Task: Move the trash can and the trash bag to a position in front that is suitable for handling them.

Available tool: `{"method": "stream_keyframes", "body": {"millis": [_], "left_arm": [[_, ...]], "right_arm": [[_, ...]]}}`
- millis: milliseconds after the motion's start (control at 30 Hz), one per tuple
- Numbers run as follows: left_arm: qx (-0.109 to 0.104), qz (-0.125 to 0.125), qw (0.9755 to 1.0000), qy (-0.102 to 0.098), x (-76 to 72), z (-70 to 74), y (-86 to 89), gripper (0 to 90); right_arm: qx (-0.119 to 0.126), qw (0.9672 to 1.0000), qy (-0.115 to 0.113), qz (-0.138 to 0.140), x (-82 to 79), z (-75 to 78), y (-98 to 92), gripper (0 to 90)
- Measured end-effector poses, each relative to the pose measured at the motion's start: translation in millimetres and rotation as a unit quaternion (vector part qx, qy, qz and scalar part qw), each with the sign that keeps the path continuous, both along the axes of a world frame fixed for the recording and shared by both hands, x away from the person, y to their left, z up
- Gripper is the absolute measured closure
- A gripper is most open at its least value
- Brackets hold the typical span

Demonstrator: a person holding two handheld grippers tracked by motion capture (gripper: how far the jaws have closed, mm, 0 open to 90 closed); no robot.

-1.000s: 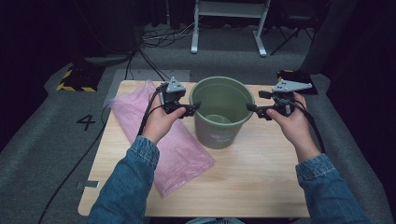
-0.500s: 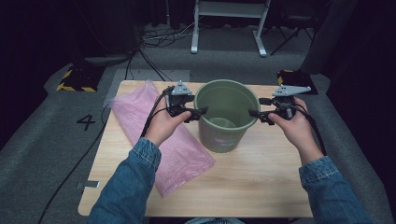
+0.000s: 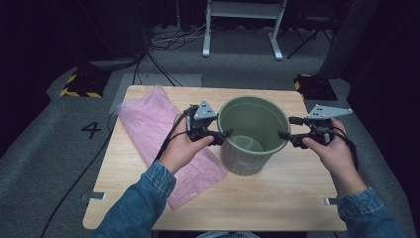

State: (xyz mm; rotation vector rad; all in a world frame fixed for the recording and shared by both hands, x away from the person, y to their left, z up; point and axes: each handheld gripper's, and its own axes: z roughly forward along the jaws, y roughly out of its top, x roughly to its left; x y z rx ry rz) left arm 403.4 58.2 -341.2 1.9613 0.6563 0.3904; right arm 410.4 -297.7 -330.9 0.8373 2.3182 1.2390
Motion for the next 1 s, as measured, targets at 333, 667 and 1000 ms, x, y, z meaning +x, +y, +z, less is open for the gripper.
{"method": "stream_keyframes", "body": {"millis": [333, 667, 1000], "left_arm": [[-0.023, 0.053, 0.9974, -0.044, 7.7, 10.2, 44.5, 26.3], [0.021, 0.110, 0.9937, 0.008, 38.5, -49.1, 41.7, 28.3], [0.022, 0.077, 0.9959, 0.041, 52.8, -72.8, 12.9, 35.2]], "right_arm": [[0.028, 0.9968, -0.059, -0.047, -2.5, 6.5, -27.1, 30.7], [0.030, 0.9947, -0.014, -0.097, 25.4, -31.1, -42.6, 28.9], [0.033, 0.9952, 0.025, -0.089, 40.9, -65.6, -25.4, 32.7]]}}
